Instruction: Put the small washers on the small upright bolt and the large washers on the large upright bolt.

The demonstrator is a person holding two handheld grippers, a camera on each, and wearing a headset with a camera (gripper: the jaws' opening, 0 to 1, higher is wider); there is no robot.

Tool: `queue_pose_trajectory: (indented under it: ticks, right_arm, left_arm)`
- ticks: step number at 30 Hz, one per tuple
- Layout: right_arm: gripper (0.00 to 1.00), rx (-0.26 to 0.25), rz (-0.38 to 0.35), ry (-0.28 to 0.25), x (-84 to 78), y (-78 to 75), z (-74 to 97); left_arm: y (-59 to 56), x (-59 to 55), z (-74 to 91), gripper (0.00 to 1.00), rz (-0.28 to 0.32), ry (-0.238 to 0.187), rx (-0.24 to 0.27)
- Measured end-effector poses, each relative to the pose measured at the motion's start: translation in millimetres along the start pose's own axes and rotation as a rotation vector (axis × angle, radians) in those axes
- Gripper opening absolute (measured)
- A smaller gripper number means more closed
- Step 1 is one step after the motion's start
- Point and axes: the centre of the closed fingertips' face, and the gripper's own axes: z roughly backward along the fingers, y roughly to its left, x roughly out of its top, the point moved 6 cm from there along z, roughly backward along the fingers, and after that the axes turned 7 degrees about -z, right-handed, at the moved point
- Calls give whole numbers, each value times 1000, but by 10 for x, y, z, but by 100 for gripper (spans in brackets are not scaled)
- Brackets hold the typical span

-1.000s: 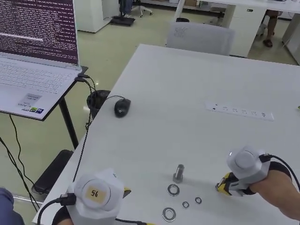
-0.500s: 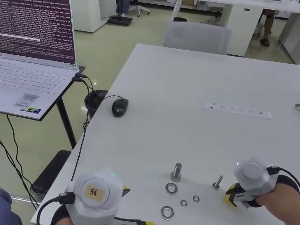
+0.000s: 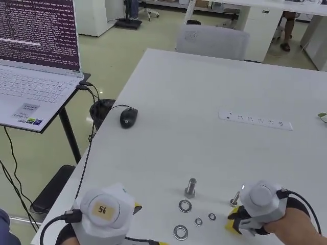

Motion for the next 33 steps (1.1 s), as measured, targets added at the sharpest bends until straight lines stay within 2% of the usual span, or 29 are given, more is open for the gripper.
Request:
queue_pose_trajectory:
  ticks: [3,7,12,21,27,33]
  right_arm:
    - [18,19,32,-6,103,36,-59]
    - [18,32,98,16,190,44,-108]
    - [18,48,140,42,218,21,-122]
    - [17,53,195,57,244,32,-137]
    - [14,44,195,56,246,41,-144]
    - [14,32,176,41,227,50,-132]
  left_arm:
    - [0,-15,15,70,4,0,3]
    - [1,-25,32,70,9,-2,8]
    - [6,-25,42,70,14,-7,12]
    - [4,3,14,70,8,-10,6]
    - [-1,30,3,70,2,-12,5]
    - [14,-4,30,70,10,-9,14]
